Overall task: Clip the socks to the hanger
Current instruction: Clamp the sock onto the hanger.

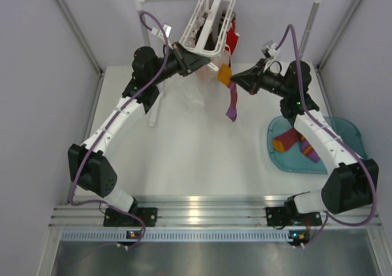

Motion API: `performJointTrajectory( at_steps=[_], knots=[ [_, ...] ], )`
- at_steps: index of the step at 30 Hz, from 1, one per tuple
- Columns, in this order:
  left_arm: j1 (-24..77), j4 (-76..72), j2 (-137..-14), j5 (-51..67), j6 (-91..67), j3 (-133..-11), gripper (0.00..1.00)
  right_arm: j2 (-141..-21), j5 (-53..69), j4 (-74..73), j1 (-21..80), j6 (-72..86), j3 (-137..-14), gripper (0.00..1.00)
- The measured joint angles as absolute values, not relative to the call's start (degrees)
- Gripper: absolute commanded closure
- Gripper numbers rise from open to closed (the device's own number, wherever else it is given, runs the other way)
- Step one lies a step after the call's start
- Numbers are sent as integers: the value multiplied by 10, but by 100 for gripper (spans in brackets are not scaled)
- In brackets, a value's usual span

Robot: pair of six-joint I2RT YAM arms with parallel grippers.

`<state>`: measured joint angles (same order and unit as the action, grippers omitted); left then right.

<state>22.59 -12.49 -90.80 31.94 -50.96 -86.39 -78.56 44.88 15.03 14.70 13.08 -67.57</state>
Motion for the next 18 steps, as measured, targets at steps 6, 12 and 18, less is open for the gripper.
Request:
performJointTrajectory(
  at_steps=[6,12,18],
  knots=[
    [226,-125,-910,320,-509,-864,100,-797,448,150,157,131,-691,100],
    [226,-125,-914,320,-509,-864,100,-798,448,154,161,131,-706,100],
    [226,-125,-915,320,-509,-864,100,-798,450,154,161,131,-707,100]
  ],
)
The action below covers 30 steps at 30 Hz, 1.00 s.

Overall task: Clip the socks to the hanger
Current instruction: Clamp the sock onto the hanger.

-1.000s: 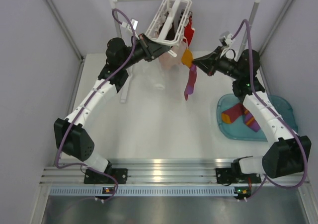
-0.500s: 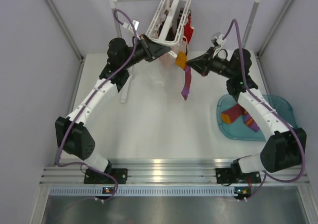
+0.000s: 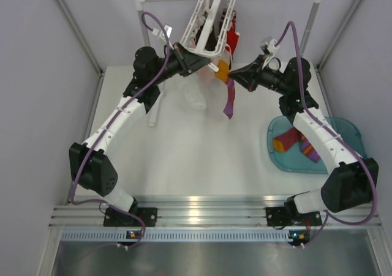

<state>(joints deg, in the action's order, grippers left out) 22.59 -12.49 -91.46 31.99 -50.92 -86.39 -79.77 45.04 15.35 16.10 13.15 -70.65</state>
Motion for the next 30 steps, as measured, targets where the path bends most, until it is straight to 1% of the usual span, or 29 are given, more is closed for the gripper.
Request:
performJointTrajectory(
  at_steps=[20,23,24,27,28,30],
  knots=[
    [226,-125,-917,321,-514,-864,100,-818,446,158,184,135,-733,100],
    [226,-125,-917,321,-518,-864,91,-826,445,159,190,136,-740,100],
    [226,-126,-917,321,-520,-864,82,-828,444,158,193,136,-742,100],
    [226,-128,-917,321,-525,-864,68,-832,442,158,197,136,-744,100],
    [225,-129,-917,321,-526,-864,58,-833,441,158,198,135,-744,100],
    [225,-130,-917,321,-525,-864,48,-835,439,157,198,135,-750,100]
  ],
)
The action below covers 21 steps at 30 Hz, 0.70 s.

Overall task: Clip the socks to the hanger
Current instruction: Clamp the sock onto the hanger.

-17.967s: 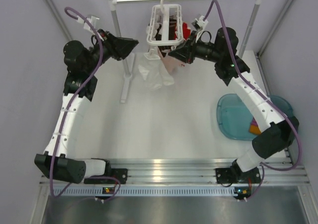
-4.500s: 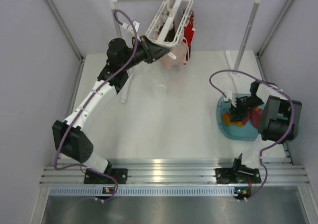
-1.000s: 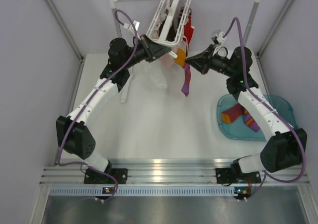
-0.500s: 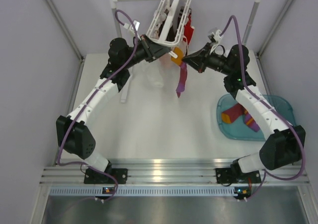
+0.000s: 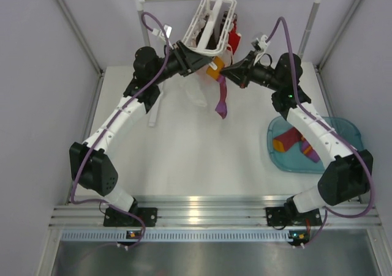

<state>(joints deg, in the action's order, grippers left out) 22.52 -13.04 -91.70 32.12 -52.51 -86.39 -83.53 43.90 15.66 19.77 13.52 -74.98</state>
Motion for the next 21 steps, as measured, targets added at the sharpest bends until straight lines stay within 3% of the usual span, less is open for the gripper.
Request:
performJointTrajectory(
  at_steps=[2,5,16,21],
  knots=[
    [225,-133,-917,321,-525,-863,40,-837,436,156,198,135,-755,100],
    [225,-135,-916,320,-524,-862,36,-838,434,154,198,135,-759,100],
    [213,-142,-860,307,-496,-797,32,-841,423,151,203,133,-763,100],
    [213,-164,-812,312,-487,-733,23,-842,418,151,214,133,-763,100]
  ],
)
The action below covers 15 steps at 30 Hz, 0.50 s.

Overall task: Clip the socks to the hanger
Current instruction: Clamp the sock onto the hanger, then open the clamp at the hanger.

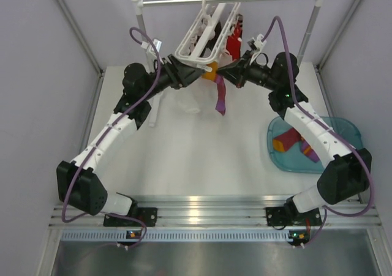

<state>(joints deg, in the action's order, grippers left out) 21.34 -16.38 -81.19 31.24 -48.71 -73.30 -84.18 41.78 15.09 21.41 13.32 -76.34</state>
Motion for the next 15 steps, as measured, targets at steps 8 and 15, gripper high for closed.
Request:
performJointTrajectory(
  at_steps=[8,15],
  knots=[
    [213,-213,-771,336,-477,-675,2,-865,411,150,221,142,-781,100],
    [209,-243,-767,343,-462,-671,2,-870,405,149,228,142,-781,100]
  ],
)
